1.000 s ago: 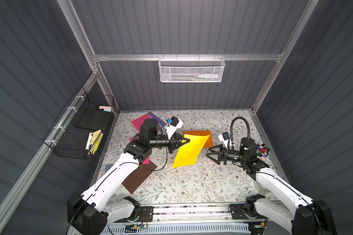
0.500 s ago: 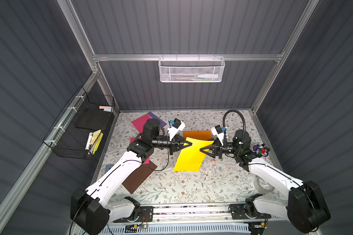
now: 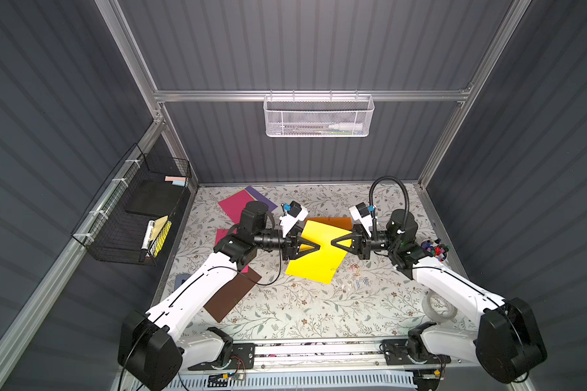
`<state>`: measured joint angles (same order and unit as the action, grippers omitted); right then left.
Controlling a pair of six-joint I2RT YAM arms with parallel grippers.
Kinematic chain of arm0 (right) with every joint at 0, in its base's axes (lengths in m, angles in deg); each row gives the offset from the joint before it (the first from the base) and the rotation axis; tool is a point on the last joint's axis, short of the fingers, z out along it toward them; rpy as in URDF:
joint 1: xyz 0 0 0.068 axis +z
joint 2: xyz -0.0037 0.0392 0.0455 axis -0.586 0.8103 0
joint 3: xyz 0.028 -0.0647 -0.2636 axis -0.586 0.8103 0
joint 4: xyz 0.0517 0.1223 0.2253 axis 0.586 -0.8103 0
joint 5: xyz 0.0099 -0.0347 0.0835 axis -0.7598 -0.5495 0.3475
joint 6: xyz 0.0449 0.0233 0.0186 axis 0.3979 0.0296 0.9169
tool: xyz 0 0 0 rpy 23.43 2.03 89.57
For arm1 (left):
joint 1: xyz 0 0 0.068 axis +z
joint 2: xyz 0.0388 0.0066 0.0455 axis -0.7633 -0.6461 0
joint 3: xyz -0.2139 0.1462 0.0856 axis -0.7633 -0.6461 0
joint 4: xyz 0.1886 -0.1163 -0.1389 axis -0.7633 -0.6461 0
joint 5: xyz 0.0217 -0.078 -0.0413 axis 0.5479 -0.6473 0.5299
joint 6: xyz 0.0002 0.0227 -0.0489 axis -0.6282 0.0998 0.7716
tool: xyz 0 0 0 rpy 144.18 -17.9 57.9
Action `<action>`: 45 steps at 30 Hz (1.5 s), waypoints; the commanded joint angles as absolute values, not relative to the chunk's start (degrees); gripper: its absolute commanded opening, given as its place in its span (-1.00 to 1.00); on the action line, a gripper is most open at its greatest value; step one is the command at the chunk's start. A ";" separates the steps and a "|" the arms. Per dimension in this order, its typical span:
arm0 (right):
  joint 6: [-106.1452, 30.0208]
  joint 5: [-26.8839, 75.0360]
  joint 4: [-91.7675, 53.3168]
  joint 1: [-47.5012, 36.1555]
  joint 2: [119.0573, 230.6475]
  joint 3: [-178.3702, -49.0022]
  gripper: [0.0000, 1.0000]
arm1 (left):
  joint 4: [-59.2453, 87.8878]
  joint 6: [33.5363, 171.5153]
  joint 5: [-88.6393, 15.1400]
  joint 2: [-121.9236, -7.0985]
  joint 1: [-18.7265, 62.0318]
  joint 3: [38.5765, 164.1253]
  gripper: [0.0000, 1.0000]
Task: Unclip the paperclips from the documents
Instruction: Adjust the document, then remove the paper clip from the document.
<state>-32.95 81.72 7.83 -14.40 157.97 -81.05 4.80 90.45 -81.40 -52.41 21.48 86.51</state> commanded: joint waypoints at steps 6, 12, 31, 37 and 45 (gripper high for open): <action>-35.20 83.54 3.28 -14.34 157.57 -86.12 -1.00 | 8.98 93.04 -83.27 -51.43 21.99 82.15 -0.58; -35.98 82.66 -0.88 -14.34 158.15 -84.86 -0.13 | 13.01 96.67 -80.89 -49.50 22.20 82.11 -1.00; -29.50 82.31 6.89 -13.64 156.63 -74.00 -0.16 | 14.62 98.07 -83.40 -50.17 22.98 83.96 -1.00; -31.36 81.12 2.53 -13.76 153.45 -72.74 -0.19 | 13.74 97.43 -83.13 -49.21 23.93 83.88 -1.00; -27.68 80.58 7.23 -13.73 154.02 -71.88 -0.25 | 14.13 97.48 -83.85 -49.20 24.36 83.65 -1.00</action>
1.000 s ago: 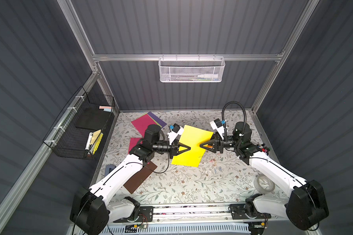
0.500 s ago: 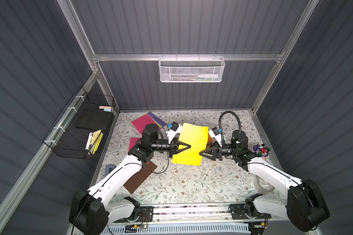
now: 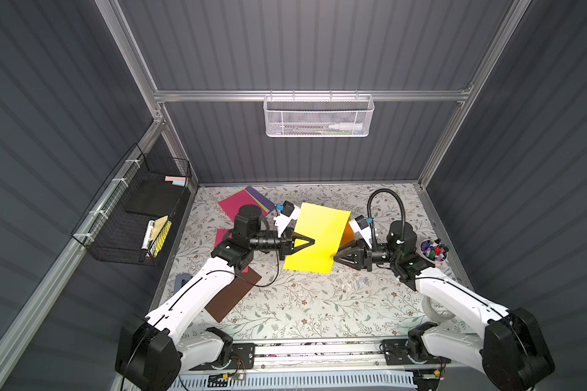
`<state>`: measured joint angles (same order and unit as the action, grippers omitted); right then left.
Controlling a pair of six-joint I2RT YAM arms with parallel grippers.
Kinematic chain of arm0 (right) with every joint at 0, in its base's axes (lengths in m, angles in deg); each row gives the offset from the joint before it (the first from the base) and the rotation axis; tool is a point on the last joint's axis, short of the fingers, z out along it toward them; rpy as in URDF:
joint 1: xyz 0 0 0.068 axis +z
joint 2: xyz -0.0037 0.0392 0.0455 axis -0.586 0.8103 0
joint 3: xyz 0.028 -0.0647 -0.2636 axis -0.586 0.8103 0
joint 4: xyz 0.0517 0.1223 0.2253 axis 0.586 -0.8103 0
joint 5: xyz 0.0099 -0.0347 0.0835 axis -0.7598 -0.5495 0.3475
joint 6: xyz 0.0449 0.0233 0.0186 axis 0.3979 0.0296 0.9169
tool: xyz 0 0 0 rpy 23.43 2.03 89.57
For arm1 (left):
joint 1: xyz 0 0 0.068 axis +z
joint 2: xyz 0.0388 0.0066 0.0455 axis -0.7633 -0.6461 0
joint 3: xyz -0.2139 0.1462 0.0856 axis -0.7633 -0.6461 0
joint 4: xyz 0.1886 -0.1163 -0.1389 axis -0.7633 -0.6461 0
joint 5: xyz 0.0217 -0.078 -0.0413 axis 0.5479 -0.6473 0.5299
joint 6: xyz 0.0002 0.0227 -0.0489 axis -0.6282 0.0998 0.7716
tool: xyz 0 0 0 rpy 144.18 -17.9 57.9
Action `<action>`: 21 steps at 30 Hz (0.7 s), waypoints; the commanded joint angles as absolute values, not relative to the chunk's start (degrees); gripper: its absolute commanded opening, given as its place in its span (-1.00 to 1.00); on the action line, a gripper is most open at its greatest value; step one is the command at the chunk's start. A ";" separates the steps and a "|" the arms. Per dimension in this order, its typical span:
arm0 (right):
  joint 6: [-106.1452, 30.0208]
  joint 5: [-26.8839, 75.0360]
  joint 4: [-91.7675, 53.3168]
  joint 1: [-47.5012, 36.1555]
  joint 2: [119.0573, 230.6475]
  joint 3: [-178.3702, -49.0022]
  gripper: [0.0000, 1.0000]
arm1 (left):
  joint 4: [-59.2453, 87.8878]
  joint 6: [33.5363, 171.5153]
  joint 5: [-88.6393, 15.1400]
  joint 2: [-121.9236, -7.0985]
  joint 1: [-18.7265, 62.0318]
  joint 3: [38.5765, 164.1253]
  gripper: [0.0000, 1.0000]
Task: Unclip the paperclips from the documents
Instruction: Remove the paper clip from the document.
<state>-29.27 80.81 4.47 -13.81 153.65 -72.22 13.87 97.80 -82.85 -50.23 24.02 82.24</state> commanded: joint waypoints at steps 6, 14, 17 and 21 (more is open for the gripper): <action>-27.12 81.22 7.87 -13.64 155.86 -72.86 -0.46 | 14.01 97.63 -84.09 -49.42 24.40 84.14 -1.00; -27.58 79.89 7.87 -13.64 155.75 -72.27 -0.95 | 12.33 97.24 -83.87 -49.15 24.62 84.20 -1.00; -28.52 79.84 6.44 -13.71 155.34 -72.21 -1.00 | 10.61 96.18 -83.32 -49.17 24.75 84.58 -1.00; -30.93 79.45 2.85 -13.99 154.48 -72.19 -1.00 | 9.31 95.40 -82.68 -49.38 25.19 85.09 -1.00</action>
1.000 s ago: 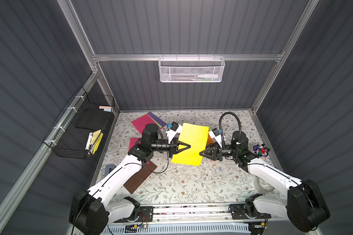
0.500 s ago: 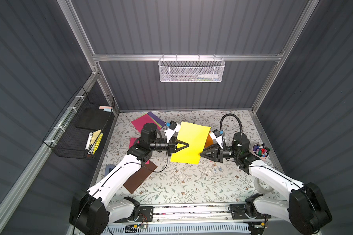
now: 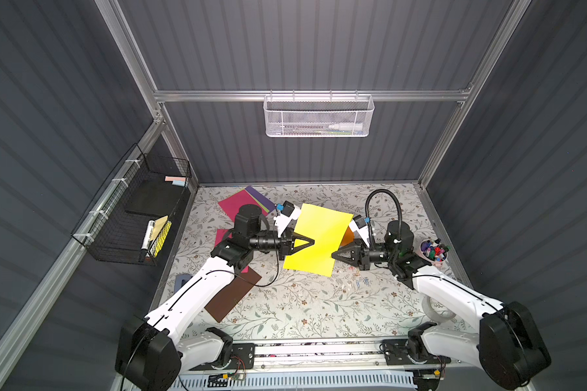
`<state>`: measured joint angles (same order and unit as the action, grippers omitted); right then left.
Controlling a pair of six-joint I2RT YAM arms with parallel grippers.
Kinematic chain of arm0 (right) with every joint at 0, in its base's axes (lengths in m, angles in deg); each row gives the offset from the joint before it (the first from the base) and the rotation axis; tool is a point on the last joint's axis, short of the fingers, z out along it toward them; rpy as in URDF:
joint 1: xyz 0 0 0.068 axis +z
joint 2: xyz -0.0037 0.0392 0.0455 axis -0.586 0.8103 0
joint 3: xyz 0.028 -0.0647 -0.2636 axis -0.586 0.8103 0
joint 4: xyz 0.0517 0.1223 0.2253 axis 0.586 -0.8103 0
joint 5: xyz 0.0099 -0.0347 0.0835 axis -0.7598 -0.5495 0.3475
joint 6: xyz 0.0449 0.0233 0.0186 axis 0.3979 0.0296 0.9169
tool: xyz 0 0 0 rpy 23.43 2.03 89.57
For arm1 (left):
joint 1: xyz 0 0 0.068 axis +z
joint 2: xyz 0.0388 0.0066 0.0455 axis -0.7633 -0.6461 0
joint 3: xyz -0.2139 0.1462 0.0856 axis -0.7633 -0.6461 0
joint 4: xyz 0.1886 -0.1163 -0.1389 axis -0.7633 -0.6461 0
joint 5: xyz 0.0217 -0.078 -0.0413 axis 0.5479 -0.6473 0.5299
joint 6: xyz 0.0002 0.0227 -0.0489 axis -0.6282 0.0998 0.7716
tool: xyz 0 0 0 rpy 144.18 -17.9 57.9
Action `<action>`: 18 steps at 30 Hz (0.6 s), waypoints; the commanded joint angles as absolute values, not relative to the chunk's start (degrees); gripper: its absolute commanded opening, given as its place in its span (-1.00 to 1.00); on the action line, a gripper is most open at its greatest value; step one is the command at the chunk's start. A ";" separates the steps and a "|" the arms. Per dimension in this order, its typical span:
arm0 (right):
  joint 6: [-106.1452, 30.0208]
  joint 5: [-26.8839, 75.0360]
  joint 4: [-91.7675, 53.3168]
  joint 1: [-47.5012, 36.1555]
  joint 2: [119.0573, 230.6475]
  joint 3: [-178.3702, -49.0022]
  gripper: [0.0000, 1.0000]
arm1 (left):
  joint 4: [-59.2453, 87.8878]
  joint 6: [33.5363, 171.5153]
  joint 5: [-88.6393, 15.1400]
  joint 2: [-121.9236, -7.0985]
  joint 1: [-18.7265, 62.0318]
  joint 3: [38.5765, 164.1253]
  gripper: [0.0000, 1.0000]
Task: Unclip the paperclips from the documents
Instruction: Remove the paper clip from the document.
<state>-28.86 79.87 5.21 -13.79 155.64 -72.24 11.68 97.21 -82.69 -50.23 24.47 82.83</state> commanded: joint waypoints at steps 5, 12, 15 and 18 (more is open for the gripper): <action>-31.87 79.60 0.82 -15.27 153.71 -72.57 -0.99 | 6.03 92.59 -81.78 -50.92 25.49 86.23 -1.00; -33.57 80.10 -2.45 -17.11 152.96 -73.14 -0.95 | 4.16 90.96 -81.17 -51.59 26.01 87.31 -1.00; -33.87 80.11 -3.15 -17.32 153.12 -73.32 -0.95 | 4.16 90.84 -81.13 -51.61 26.17 87.31 -1.00; -33.83 79.91 -3.39 -17.58 153.31 -73.34 -0.85 | 4.24 90.81 -81.48 -51.64 26.27 87.29 -1.00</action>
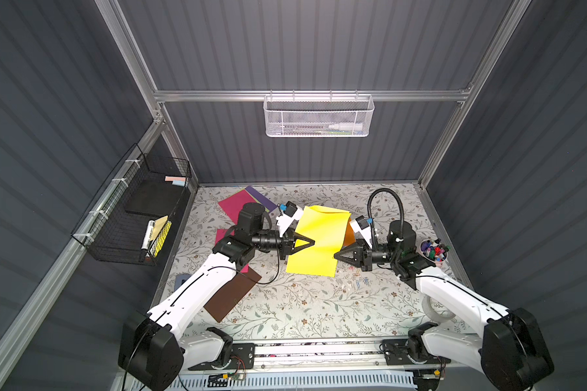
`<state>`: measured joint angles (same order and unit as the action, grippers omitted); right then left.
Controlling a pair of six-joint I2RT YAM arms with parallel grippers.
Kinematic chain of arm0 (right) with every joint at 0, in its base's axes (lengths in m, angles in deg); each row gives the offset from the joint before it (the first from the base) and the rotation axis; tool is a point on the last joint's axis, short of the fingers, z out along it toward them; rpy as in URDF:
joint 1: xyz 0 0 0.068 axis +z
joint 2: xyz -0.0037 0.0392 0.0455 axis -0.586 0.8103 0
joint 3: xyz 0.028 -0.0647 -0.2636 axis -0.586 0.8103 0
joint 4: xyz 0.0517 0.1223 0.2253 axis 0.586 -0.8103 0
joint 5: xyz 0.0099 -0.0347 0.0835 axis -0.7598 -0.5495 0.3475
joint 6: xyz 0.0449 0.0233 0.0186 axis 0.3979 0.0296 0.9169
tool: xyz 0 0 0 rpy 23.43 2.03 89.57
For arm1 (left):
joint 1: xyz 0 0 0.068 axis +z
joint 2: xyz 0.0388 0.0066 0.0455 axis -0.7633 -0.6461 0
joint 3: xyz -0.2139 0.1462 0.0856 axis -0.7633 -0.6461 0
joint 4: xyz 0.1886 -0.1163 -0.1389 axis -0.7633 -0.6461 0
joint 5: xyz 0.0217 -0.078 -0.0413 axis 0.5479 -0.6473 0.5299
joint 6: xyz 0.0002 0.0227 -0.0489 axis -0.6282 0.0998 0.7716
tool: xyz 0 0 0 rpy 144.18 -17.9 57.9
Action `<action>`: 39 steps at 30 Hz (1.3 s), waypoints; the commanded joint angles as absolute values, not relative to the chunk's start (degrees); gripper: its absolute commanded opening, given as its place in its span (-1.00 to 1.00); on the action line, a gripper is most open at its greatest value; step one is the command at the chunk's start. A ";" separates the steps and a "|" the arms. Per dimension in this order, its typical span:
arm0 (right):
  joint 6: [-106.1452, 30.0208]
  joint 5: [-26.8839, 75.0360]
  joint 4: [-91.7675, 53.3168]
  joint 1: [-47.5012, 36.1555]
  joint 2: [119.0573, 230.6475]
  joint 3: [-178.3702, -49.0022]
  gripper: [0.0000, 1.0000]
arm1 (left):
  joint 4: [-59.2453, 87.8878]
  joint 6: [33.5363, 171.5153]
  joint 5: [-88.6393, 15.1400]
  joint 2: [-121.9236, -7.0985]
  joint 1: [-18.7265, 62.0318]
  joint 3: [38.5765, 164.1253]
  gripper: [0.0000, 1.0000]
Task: Unclip the paperclips from the documents
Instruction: Remove the paper clip from the document, then place the paper clip at the center of the board.
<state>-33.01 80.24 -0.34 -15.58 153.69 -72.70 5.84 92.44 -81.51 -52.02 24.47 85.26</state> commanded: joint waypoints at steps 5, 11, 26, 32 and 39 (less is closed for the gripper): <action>-34.00 79.93 -4.09 -17.90 153.66 -73.49 -0.82 | 3.99 90.70 -81.94 -51.49 26.48 87.40 -1.00; -34.43 79.75 -4.96 -18.56 153.75 -73.50 -0.90 | 3.99 90.58 -82.16 -51.44 26.64 87.39 -1.00; -27.88 50.08 -22.01 -19.44 159.98 -66.07 -0.98 | 11.04 100.28 -57.45 -59.56 30.26 87.75 -1.00; -28.51 41.87 -30.49 -19.44 164.01 -69.12 -1.00 | 20.70 104.62 -56.91 -69.98 39.94 90.97 -1.00; -30.12 36.51 -36.61 -16.59 165.31 -72.81 -0.41 | 29.43 107.44 -58.30 -83.57 50.48 95.27 -1.00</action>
<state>-29.75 40.94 -31.95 -18.16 165.41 -70.63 24.16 105.38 -58.91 -79.89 48.23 92.60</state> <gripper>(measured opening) 0.266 0.054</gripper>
